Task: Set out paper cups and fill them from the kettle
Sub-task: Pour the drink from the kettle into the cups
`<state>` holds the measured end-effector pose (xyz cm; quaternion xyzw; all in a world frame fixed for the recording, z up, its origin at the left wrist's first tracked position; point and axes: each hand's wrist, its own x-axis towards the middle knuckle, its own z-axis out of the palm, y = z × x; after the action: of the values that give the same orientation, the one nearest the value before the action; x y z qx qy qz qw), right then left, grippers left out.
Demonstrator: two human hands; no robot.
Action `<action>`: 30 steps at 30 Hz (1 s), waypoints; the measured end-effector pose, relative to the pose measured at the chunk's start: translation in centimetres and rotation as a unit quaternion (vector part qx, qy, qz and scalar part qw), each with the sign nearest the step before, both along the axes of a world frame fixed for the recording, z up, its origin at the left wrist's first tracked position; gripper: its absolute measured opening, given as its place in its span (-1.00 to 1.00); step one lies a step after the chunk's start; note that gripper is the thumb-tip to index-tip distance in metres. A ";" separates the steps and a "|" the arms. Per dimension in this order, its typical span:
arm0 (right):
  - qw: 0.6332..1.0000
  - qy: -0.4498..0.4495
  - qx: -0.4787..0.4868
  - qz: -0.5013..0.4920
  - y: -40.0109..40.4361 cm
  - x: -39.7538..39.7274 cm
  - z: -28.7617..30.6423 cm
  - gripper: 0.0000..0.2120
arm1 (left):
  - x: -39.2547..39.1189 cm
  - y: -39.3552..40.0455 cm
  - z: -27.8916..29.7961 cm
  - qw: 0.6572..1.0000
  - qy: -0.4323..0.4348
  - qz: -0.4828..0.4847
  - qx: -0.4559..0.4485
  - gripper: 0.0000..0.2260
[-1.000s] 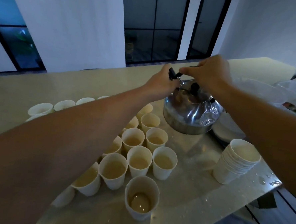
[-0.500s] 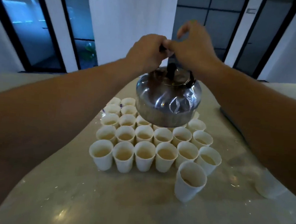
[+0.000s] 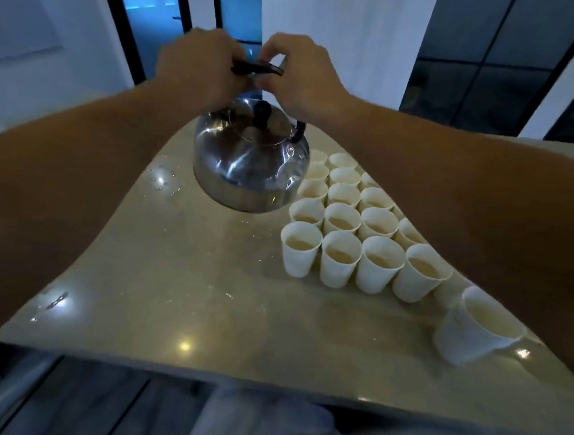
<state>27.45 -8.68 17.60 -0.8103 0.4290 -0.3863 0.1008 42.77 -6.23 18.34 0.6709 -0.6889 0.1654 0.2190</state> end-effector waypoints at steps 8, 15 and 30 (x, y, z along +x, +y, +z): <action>0.977 0.212 -0.008 0.023 -2.4 4.2 -6.6 -0.61 | 4.1 -0.4 -6.4 0.987 0.089 0.033 0.129 -0.77; 0.967 0.253 0.026 0.020 -2.7 5.1 -10.1 -0.62 | 5.4 -0.9 -11.0 0.968 0.174 0.015 0.182 -0.69; 0.978 0.121 0.152 0.068 -0.2 2.9 -9.6 -0.48 | 5.1 0.5 -13.2 0.948 0.248 0.036 0.198 -0.73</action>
<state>30.38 -8.85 8.01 -0.8537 0.4356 -0.2073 0.1963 47.86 -5.75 5.12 0.7446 -0.6073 -0.1383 0.2399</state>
